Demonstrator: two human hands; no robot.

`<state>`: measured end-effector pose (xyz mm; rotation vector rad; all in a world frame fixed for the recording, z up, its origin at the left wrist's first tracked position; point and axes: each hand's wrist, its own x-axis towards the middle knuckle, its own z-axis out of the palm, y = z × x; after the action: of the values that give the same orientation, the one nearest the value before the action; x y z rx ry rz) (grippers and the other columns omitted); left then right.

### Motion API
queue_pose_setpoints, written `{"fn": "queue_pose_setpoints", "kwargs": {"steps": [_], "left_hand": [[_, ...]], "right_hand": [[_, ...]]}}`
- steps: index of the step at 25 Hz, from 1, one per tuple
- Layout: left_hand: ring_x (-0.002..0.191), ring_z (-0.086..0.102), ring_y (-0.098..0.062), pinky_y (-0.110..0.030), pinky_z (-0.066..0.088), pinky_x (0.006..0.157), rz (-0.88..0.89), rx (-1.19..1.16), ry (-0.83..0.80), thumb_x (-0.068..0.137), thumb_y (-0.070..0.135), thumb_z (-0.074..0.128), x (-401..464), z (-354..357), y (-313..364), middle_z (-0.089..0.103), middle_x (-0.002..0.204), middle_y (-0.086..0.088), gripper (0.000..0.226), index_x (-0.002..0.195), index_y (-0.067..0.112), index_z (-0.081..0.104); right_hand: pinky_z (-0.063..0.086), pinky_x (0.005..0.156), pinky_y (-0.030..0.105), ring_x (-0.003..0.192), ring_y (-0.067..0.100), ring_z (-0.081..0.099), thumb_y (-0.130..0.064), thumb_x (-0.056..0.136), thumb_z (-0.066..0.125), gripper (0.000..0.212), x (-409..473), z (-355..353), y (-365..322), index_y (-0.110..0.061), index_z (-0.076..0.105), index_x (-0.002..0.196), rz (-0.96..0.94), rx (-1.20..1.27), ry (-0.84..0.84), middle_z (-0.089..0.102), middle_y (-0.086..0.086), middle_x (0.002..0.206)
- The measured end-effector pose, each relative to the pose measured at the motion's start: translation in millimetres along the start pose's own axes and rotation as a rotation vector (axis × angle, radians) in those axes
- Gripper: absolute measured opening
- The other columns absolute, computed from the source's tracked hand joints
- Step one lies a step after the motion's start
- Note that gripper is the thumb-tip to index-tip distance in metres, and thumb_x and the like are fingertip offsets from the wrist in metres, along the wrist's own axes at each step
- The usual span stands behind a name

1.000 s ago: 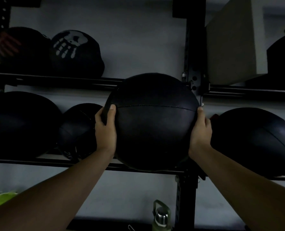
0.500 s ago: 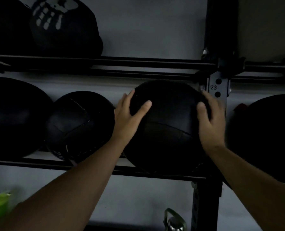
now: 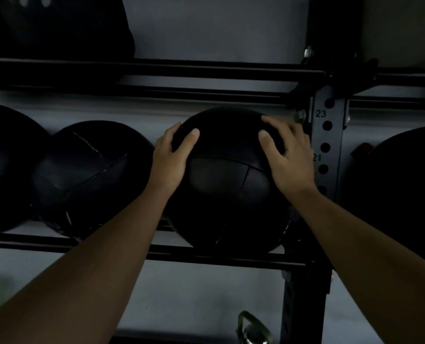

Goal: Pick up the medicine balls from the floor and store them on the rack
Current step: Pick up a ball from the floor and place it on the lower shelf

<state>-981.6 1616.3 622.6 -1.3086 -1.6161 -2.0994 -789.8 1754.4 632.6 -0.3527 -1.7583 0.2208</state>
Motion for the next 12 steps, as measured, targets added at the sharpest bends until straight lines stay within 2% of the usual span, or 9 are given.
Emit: {"fn": "queue_pose_setpoints", "kwargs": {"steps": [2, 6, 10, 12], "left_hand": [[0.147, 0.04, -0.015, -0.035, 0.033, 0.12, -0.028, 0.04, -0.07, 0.092, 0.068, 0.054, -5.0, -4.6, 6.3, 0.04, 0.161, 0.006, 0.072, 0.156, 0.04, 0.037], [0.159, 0.016, -0.022, -0.043, 0.015, 0.129, -0.121, 0.19, -0.132, 0.095, 0.073, 0.041, -11.1, -8.1, 21.9, 0.011, 0.174, 0.004, 0.079, 0.163, 0.038, 0.018], [0.16, 0.014, -0.026, -0.046, 0.014, 0.129, -0.183, 0.28, -0.15, 0.099, 0.071, 0.033, -30.5, -11.1, 33.4, 0.009, 0.174, -0.001, 0.078, 0.165, 0.034, 0.011], [0.158, 0.02, -0.027, -0.046, 0.019, 0.128, -0.19, 0.32, -0.176, 0.101, 0.068, 0.032, -48.8, -21.8, 37.9, 0.013, 0.174, -0.002, 0.076, 0.165, 0.034, 0.01]], "right_hand": [[0.026, 0.119, 0.049, 0.138, 0.018, 0.039, -0.062, 0.098, 0.039, 0.048, -1.1, -3.5, -1.8, -0.047, 0.048, 0.142, -0.001, -0.018, -0.041, 0.046, -0.004, 0.144], [0.02, 0.124, 0.049, 0.148, 0.021, 0.03, -0.058, 0.103, 0.037, 0.049, -1.5, -13.3, -8.2, -0.044, 0.04, 0.15, 0.002, -0.069, -0.144, 0.039, -0.003, 0.156], [-0.002, 0.127, 0.049, 0.159, 0.024, -0.004, -0.062, 0.104, 0.025, 0.06, -13.1, -19.4, -15.9, -0.044, 0.016, 0.16, 0.092, -0.139, -0.273, 0.006, 0.002, 0.173], [-0.005, 0.127, 0.048, 0.159, 0.024, -0.011, -0.061, 0.104, 0.023, 0.065, -30.8, -25.5, -23.7, -0.039, 0.004, 0.163, 0.146, -0.136, -0.3, -0.006, 0.003, 0.173]]}}
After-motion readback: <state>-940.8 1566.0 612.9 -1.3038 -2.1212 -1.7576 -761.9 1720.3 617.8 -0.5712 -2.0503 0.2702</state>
